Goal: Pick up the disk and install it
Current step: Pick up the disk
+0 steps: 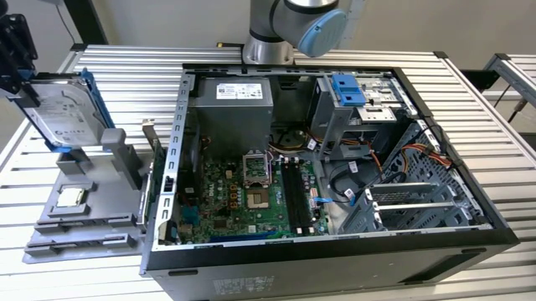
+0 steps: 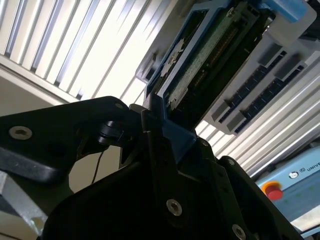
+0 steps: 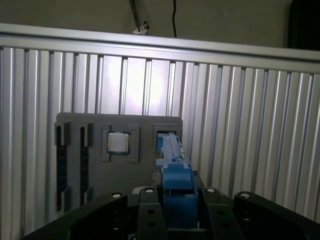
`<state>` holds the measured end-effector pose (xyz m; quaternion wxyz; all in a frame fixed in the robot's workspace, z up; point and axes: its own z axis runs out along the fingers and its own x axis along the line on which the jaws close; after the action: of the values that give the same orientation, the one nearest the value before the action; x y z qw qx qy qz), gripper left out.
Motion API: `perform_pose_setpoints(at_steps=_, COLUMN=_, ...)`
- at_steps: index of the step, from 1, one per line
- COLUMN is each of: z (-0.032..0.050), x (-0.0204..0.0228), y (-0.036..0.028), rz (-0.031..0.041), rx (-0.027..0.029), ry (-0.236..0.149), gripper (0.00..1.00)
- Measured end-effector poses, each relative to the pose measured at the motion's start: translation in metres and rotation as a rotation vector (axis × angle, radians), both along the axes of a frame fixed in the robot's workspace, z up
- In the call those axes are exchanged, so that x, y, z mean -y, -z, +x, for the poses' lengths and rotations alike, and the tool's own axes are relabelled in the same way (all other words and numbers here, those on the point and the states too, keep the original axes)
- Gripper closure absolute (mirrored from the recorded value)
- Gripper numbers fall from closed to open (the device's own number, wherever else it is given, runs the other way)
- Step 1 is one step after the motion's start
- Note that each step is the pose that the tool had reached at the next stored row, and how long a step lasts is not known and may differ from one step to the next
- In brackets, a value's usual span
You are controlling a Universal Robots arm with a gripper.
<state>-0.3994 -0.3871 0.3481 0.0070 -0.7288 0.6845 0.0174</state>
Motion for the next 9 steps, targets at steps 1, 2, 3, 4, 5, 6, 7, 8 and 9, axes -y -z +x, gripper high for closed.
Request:
perform_pose_setpoints(at_steps=1, z=0.0, x=0.0, y=-0.0006, rz=0.0, rx=0.0, ry=0.0, gripper=1.0)
perform_pose_setpoints(at_steps=2, z=0.0, x=0.0, y=-0.001, rz=0.0, rx=0.0001, ry=0.0, gripper=1.0)
perform_pose_setpoints(at_steps=3, z=0.0, x=0.0, y=-0.0015, rz=0.0, rx=0.0, ry=0.0, gripper=1.0)
perform_pose_setpoints(at_steps=4, z=0.0, x=0.0, y=-0.0021, rz=0.0, rx=-0.0001, ry=0.0, gripper=1.0)
perform_pose_setpoints(at_steps=5, z=0.0, x=0.0, y=-0.0027, rz=0.0, rx=0.0, ry=0.0, gripper=1.0)
perform_pose_setpoints(at_steps=6, z=0.0, x=0.0, y=-0.0032, rz=0.0, rx=0.0, ry=0.0, gripper=1.0)
perform_pose_setpoints(at_steps=7, z=0.0, x=0.0, y=-0.0039, rz=0.0, rx=0.0, ry=0.0, gripper=1.0)
perform_pose_setpoints(at_steps=8, z=0.0, x=0.0, y=-0.0047, rz=-0.0001, rx=-0.0001, ry=0.0, gripper=1.0)
perform_pose_setpoints(at_steps=9, z=0.0, x=0.0, y=-0.0055, rz=-0.0001, rx=-0.0002, ry=0.0, gripper=1.0)
